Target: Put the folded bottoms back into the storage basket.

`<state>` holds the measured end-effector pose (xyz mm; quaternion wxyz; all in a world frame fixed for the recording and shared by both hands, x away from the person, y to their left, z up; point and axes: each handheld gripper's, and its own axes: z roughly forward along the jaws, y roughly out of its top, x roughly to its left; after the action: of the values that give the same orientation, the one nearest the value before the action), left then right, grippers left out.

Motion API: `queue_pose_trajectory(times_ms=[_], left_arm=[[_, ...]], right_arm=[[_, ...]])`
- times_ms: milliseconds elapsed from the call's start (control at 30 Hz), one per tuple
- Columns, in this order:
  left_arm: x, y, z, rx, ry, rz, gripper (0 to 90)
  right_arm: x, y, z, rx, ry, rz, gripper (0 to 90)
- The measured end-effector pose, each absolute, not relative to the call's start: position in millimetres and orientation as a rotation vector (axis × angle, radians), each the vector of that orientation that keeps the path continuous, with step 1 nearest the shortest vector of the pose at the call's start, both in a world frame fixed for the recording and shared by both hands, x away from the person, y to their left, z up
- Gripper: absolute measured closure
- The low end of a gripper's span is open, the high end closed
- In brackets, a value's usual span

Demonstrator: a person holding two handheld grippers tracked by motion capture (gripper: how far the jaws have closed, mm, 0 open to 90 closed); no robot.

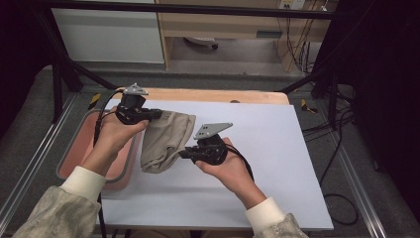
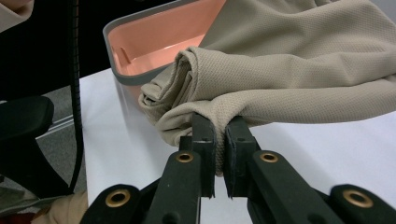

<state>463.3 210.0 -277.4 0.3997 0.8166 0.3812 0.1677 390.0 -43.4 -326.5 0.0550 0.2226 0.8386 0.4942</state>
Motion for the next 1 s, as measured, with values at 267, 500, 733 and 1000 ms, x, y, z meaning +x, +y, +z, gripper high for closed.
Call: queue_pose_trajectory(times_ms=[267,500,733,1000], left_arm=[[462.3,222.3,-274.6,2.055,0.976,0.436,88.0],[461.7,235.0,-272.5,2.046,0.99,0.444,88.0],[460.9,245.6,-271.1,2.027,1.008,0.454,88.0],[459.8,253.5,-267.4,2.014,1.011,0.464,88.0]], right_arm=[[393.6,-31.1,-321.8,0.654,2.553,1.506,85.2],[396.5,-22.7,-320.6,0.64,2.56,1.507,85.3],[399.1,-17.2,-320.2,0.639,2.555,1.521,85.2],[401.3,-11.8,-316.3,0.633,2.548,1.54,85.2]])
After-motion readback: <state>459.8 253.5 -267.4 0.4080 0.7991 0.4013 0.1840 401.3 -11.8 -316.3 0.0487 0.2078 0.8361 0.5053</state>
